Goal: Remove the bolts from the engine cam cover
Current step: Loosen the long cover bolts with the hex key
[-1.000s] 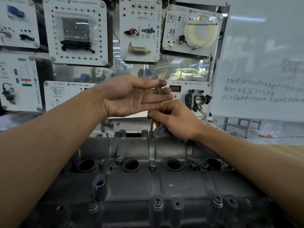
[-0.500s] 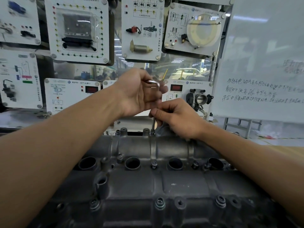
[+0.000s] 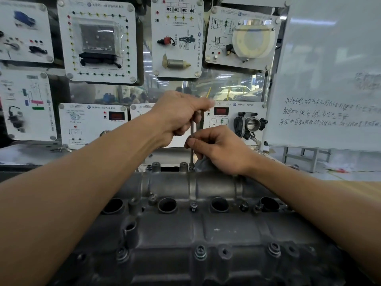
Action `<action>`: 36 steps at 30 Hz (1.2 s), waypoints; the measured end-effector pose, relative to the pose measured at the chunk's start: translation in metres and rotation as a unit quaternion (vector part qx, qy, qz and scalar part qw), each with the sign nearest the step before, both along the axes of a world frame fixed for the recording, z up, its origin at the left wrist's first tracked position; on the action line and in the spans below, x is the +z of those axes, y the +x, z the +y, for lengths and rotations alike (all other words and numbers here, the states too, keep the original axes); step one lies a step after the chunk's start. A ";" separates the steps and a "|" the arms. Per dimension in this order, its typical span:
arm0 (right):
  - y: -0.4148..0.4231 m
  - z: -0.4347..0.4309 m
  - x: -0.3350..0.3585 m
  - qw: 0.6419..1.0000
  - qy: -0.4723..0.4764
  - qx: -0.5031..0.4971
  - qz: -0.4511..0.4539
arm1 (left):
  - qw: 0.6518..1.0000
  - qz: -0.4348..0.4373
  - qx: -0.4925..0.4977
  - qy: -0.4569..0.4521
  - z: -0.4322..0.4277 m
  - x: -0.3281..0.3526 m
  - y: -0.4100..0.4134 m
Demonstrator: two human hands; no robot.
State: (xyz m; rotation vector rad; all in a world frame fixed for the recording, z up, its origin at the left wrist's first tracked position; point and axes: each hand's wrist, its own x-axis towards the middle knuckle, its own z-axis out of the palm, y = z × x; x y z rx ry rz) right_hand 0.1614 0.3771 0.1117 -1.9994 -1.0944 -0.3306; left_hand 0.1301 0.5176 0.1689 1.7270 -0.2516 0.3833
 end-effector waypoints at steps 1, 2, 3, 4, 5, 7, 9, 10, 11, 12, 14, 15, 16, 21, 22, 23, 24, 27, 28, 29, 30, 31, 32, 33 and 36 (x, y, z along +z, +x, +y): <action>0.000 0.000 0.000 1.000 -0.003 0.003 -0.001 | 1.000 0.002 0.022 -0.018 -0.001 0.000 0.001; 0.001 0.000 0.000 1.000 -0.002 0.007 -0.001 | 0.999 0.011 0.028 -0.037 -0.001 0.000 0.002; 0.002 0.000 0.000 1.000 0.000 0.009 -0.001 | 0.998 0.024 0.013 -0.058 0.000 0.002 0.002; 0.002 0.000 0.000 1.000 0.004 0.008 0.001 | 0.995 0.041 -0.020 -0.087 0.002 0.002 0.001; 0.003 -0.001 0.000 1.000 0.010 0.007 0.004 | 0.988 0.061 -0.068 -0.121 0.006 0.003 -0.002; 0.005 -0.001 0.001 1.000 0.023 0.003 0.013 | 0.966 0.092 -0.175 -0.165 0.015 0.002 -0.006; 0.006 -0.001 0.000 0.999 0.030 0.001 0.016 | 0.947 0.104 -0.256 -0.164 0.025 0.001 -0.008; 0.006 -0.001 0.000 0.999 0.032 0.001 0.016 | 0.941 0.105 -0.283 -0.154 0.029 0.001 -0.009; 0.005 -0.001 0.000 0.999 0.034 0.000 0.015 | 0.936 0.106 -0.305 -0.143 0.033 0.001 -0.010; 0.005 -0.001 -0.001 0.999 0.035 0.001 0.016 | 0.930 0.108 -0.324 -0.135 0.035 0.001 -0.010; 0.003 0.000 -0.001 0.999 0.035 0.004 0.019 | 0.921 0.112 -0.354 -0.121 0.039 0.002 -0.011; 0.002 0.000 0.000 0.999 0.035 0.006 0.020 | 0.917 0.113 -0.365 -0.114 0.041 0.003 -0.011; 0.001 0.000 0.000 0.999 0.036 0.007 0.019 | 0.915 0.115 -0.370 -0.109 0.041 0.003 -0.011; -0.002 0.001 0.001 0.999 0.032 0.005 0.017 | 0.975 0.059 -0.212 -0.001 0.024 0.004 -0.010; -0.003 0.002 0.001 0.999 0.031 0.009 0.019 | 0.988 0.031 -0.148 0.018 0.018 0.002 -0.010; -0.003 0.003 0.001 0.999 0.031 0.012 0.021 | 0.995 0.005 -0.092 0.027 0.012 0.002 -0.009; -0.004 0.004 0.000 0.999 0.031 0.014 0.020 | 0.998 -0.015 -0.050 0.029 0.007 0.001 -0.009; -0.004 0.004 0.000 0.999 0.040 0.022 0.020 | 0.999 -0.021 0.001 0.037 0.003 0.003 -0.008; -0.004 0.004 -0.001 0.998 0.048 0.024 0.022 | 0.999 -0.017 0.002 0.039 0.002 0.004 -0.009; -0.004 0.005 -0.001 0.998 0.056 0.026 0.024 | 0.999 -0.017 0.006 0.038 0.001 0.004 -0.009; -0.003 0.005 -0.002 0.997 0.064 0.026 0.024 | 0.999 -0.022 0.015 0.036 0.000 0.003 -0.008; -0.003 0.005 -0.002 0.997 0.071 0.024 0.022 | 0.999 -0.030 0.028 0.033 -0.002 0.002 -0.009; -0.002 0.006 -0.003 0.997 0.077 0.023 0.017 | 0.998 -0.039 0.039 0.027 -0.004 0.001 -0.009; -0.002 0.006 -0.003 0.996 0.082 0.020 0.011 | 0.998 -0.042 0.044 0.013 -0.006 0.000 -0.008; 0.000 0.006 -0.005 0.993 0.117 -0.002 0.002 | 0.999 0.004 0.017 -0.047 -0.005 -0.001 -0.011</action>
